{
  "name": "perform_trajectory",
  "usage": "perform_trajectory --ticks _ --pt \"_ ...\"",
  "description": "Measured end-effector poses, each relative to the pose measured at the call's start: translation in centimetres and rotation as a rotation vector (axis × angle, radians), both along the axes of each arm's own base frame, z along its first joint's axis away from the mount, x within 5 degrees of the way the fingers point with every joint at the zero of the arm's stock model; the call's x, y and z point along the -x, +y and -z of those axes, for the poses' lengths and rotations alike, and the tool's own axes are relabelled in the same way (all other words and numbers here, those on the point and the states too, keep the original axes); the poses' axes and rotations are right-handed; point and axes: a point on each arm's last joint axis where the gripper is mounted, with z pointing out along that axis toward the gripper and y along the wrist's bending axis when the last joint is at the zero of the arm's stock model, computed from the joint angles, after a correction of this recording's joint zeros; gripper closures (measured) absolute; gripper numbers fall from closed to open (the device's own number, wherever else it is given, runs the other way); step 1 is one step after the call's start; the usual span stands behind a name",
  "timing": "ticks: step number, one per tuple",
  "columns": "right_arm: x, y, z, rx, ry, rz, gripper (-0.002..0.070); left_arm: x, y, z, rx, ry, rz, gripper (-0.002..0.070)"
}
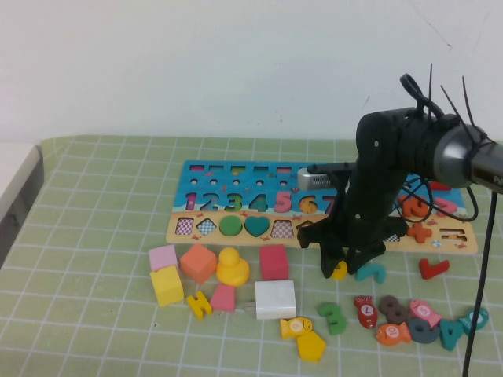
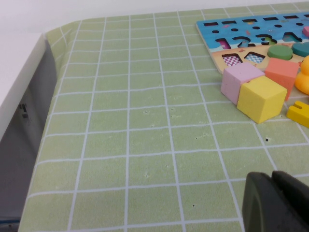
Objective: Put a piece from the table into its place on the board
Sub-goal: Pick up the "number 6"
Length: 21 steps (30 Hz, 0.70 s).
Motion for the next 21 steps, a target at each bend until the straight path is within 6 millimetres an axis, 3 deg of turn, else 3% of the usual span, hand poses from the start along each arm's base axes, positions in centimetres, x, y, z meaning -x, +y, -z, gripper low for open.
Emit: perform_trajectory --ticks 21 --pt "-0.02 0.02 0.12 0.004 0.006 -0.022 0.036 0.0 0.0 0.0 0.0 0.0 0.0 0.0677"
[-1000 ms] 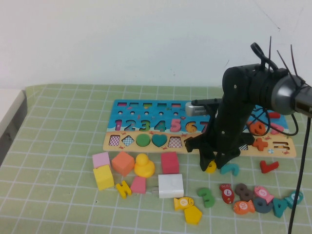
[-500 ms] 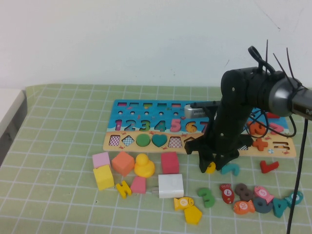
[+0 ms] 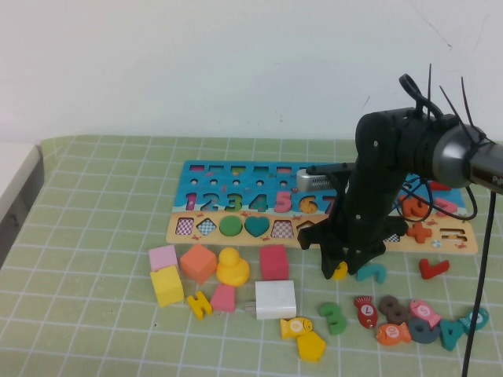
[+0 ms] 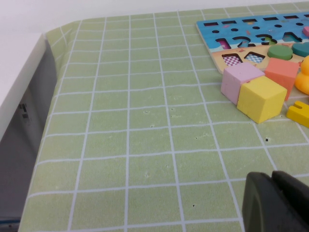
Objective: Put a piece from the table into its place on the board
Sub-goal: Pick up the "number 6", then place the "number 6" into the hole of the number 6
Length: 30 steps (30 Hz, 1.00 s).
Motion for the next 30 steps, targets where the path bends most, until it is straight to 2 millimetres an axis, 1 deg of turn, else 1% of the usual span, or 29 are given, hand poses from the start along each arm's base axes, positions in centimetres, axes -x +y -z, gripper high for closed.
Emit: perform_trajectory --ticks 4,9,12,16,20,22,24,25,30 --pt "0.0 0.0 0.0 0.0 0.0 0.0 0.0397 0.0 0.0 0.0 0.0 0.0 0.0 0.0677" --pt "0.0 0.0 -0.1 0.0 -0.001 -0.005 0.0398 0.0 0.0 0.0 0.0 0.0 0.0 0.0677" --pt "-0.3 0.2 -0.5 -0.007 -0.017 -0.022 0.0398 0.0 0.0 0.0 0.0 0.0 0.0 0.0677" --pt "-1.5 0.8 -2.9 -0.047 -0.106 -0.03 0.0398 0.0 0.0 0.0 0.0 0.0 0.0 0.0677" --pt "-3.0 1.5 -5.7 -0.109 -0.241 -0.024 0.0398 0.0 0.0 0.0 0.0 0.0 0.0 0.0677" --pt "-3.6 1.7 -6.6 -0.13 -0.296 -0.021 0.0398 0.0 0.0 0.0 0.0 0.0 0.0 0.0677" --pt "-4.4 1.9 -6.6 -0.126 -0.334 -0.025 0.0398 0.0 0.0 0.0 0.0 0.0 0.0 0.0677" --pt "-4.7 2.0 -6.2 -0.12 -0.34 -0.026 0.0398 0.0 0.0 0.0 0.0 0.0 0.0 0.0677" --pt "-6.2 2.6 -3.3 -0.102 -0.33 -0.017 0.0399 0.0 0.0 0.0 0.0 0.0 0.0 0.0677"
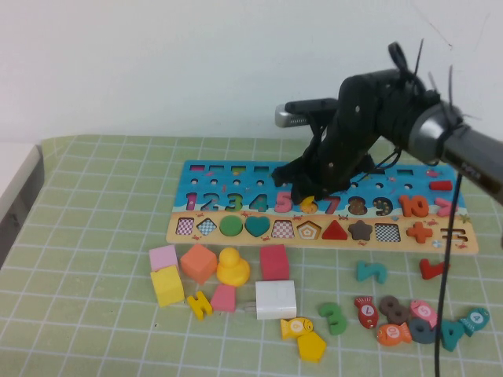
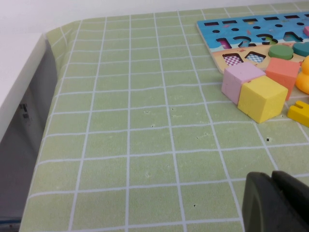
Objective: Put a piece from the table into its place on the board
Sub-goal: Place the "number 6" into the hole of the number 6
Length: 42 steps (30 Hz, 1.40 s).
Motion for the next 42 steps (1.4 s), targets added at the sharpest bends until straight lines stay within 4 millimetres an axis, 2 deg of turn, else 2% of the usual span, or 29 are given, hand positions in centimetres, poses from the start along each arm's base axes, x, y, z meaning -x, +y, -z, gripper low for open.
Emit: perform_trajectory --ticks 4,9,14,34,42 --pt "-0.5 0.2 1.4 0.003 0.016 0.012 0.0399 0.0 0.0 0.0 -0.01 -0.002 0.003 0.0677" --pt "-0.7 0.2 1.6 0.008 0.011 0.026 0.0399 0.0 0.0 0.0 -0.011 -0.002 0.003 0.0677" --pt "-0.9 0.2 2.6 0.009 0.024 0.05 0.0399 0.0 0.0 0.0 -0.011 -0.002 0.003 0.0677" --pt "-1.0 0.0 2.7 -0.004 0.03 0.086 0.0399 0.0 0.0 0.0 -0.011 -0.002 0.003 0.0677" --pt "-1.4 -0.4 1.2 0.013 0.017 0.109 0.0399 0.0 0.0 0.0 -0.011 -0.002 0.003 0.0677"
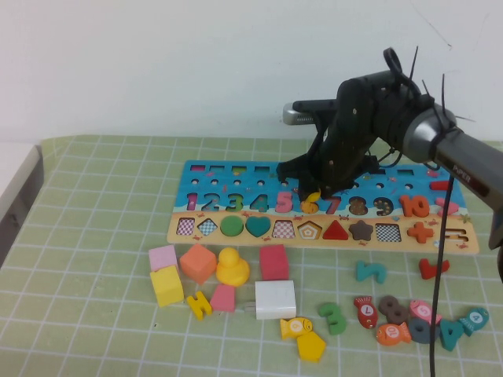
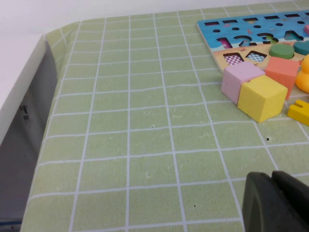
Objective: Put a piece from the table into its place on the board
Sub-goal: Place the "number 6" into the hole of the number 6
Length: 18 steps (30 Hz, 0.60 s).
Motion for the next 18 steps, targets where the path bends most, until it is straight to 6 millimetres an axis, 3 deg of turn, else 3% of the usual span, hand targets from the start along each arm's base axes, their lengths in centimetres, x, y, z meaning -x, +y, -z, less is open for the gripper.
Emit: perform_trajectory --ticks 8,18 --pt "0.1 0.1 1.2 -0.001 0.055 0.018 0.0399 0.0 0.0 0.0 0.0 0.0 0.0 0.0677" --pt "0.1 0.2 1.1 -0.009 0.056 0.022 0.0399 0.0 0.0 0.0 0.0 0.0 0.0 0.0677"
